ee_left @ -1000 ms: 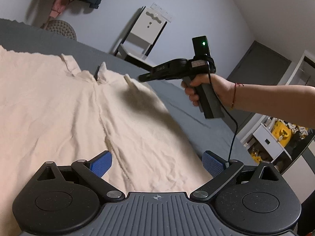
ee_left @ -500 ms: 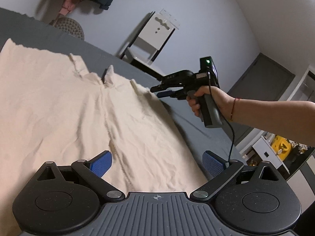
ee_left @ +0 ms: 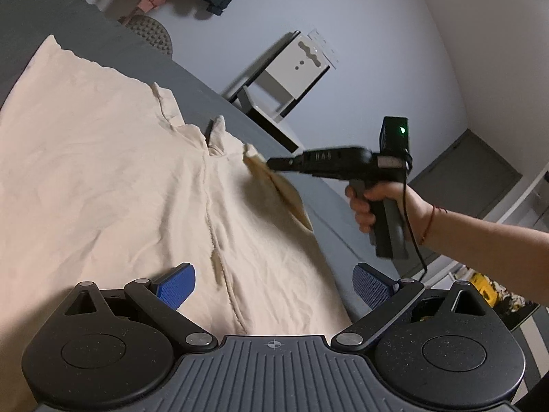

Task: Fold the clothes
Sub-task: 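Pinch and smooth the cloth near the neckline with the right gripper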

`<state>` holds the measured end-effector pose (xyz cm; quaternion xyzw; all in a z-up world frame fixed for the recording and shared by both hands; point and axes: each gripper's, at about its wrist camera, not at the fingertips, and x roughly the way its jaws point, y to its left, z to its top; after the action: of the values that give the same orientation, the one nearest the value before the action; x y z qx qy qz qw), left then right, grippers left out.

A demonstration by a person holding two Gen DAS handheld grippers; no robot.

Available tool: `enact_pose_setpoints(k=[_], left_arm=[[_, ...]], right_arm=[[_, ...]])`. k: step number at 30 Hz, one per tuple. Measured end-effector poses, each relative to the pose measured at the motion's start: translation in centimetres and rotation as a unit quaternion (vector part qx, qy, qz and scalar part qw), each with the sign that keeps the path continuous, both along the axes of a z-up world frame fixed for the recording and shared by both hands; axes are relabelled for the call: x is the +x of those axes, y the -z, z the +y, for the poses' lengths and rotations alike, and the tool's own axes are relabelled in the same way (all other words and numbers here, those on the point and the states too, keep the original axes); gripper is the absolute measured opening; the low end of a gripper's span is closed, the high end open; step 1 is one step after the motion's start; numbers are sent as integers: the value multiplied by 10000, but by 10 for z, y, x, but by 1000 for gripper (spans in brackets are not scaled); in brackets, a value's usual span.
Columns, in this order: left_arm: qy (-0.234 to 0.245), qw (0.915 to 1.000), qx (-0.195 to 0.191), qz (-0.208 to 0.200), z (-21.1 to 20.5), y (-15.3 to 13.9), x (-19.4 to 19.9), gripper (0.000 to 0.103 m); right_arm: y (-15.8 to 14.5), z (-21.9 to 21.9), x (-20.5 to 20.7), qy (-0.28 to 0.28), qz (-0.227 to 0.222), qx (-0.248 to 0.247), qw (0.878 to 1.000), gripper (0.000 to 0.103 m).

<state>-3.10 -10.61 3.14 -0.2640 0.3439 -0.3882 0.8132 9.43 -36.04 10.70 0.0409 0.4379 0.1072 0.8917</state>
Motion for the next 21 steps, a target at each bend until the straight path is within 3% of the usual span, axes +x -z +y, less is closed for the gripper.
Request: enact_pose_setpoints(k=[2, 4, 7, 9, 18, 21], left_arm=[[-9, 10000, -6, -21, 0, -1, 1, 99], [-7, 10000, -8, -34, -1, -1, 3, 99], [-3, 10000, -13, -40, -1, 0, 5, 99], [6, 10000, -19, -38, -3, 1, 7, 99], [91, 9999, 75, -93, -4, 2, 5, 99], [111, 9999, 82, -92, -3, 2, 5, 99]], right_arm=[[-2, 9, -5, -170, 21, -255, 9995, 8], [-9, 8, -9, -121, -157, -396, 9990, 22], [-24, -8, -13, 201, -497, -283, 9982, 23], [-24, -17, -1, 370, -468, -211, 9980, 23], [2, 0, 9, -226, 149, -430, 9987, 22], [7, 5, 9, -314, 247, -445, 9982, 14]])
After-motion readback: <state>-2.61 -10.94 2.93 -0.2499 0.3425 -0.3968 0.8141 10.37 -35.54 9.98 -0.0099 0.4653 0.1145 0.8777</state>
